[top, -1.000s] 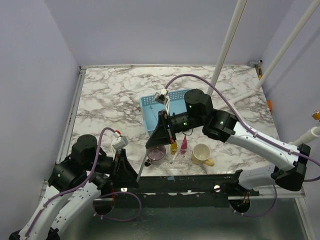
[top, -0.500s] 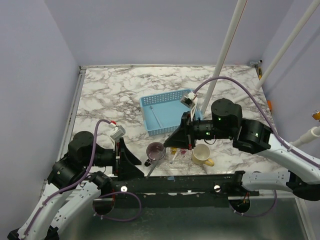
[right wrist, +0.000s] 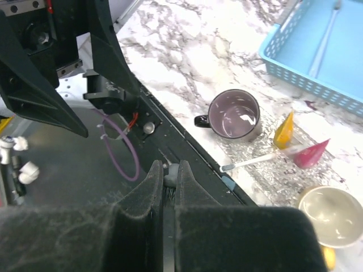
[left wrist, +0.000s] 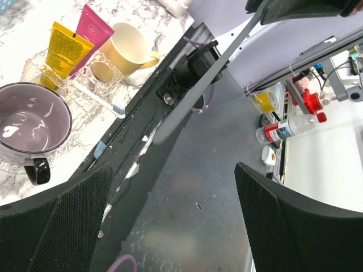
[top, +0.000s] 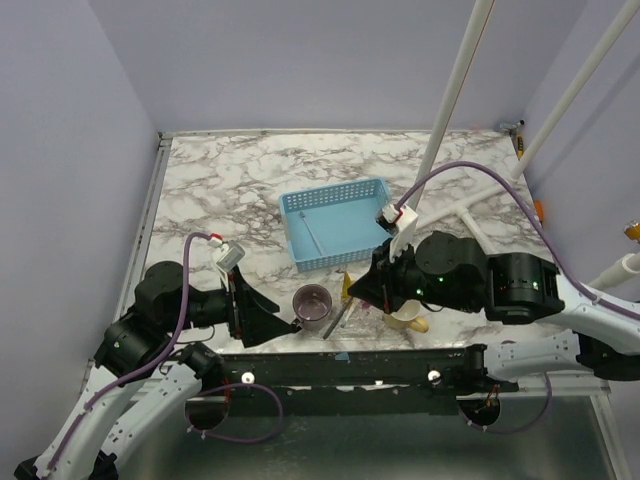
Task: Prepare toiletry sets of a toothbrush and toothpaste on the tray
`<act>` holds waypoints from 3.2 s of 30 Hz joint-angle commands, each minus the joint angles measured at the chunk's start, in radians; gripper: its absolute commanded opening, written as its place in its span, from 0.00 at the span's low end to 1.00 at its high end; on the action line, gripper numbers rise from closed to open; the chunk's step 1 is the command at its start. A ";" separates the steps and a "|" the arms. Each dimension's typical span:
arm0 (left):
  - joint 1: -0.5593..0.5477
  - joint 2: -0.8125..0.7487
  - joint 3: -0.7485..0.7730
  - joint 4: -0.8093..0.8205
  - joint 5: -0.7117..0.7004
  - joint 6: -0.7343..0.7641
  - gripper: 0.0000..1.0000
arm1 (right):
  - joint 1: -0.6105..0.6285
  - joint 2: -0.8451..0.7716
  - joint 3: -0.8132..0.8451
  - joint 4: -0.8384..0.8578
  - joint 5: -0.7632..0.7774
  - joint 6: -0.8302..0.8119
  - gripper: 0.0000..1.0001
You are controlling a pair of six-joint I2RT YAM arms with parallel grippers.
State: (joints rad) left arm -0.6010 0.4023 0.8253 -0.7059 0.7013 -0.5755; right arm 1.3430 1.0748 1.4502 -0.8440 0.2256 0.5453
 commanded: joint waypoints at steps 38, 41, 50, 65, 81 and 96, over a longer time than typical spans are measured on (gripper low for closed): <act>0.008 0.009 -0.066 0.028 -0.135 0.123 0.87 | 0.289 0.064 -0.257 -0.173 0.863 0.370 0.01; 0.007 0.009 -0.072 0.034 -0.132 0.120 0.87 | 0.289 0.052 -0.290 -0.161 0.872 0.392 0.01; 0.007 0.003 -0.086 0.049 -0.131 0.105 0.87 | 0.287 -0.014 -0.426 -0.069 0.910 0.446 0.00; 0.007 0.026 -0.097 0.089 -0.123 0.081 0.87 | 0.288 -0.185 -0.654 0.087 0.964 0.563 0.01; 0.007 0.023 -0.086 0.074 -0.123 0.079 0.87 | 0.288 -0.086 -0.681 0.076 1.055 0.674 0.01; 0.007 0.035 -0.092 0.093 -0.119 0.077 0.87 | 0.289 -0.050 -0.723 0.038 1.047 0.785 0.04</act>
State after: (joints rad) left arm -0.6010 0.4343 0.7380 -0.6315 0.5880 -0.4946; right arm 1.6287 1.0042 0.7387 -0.7834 1.2160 1.2613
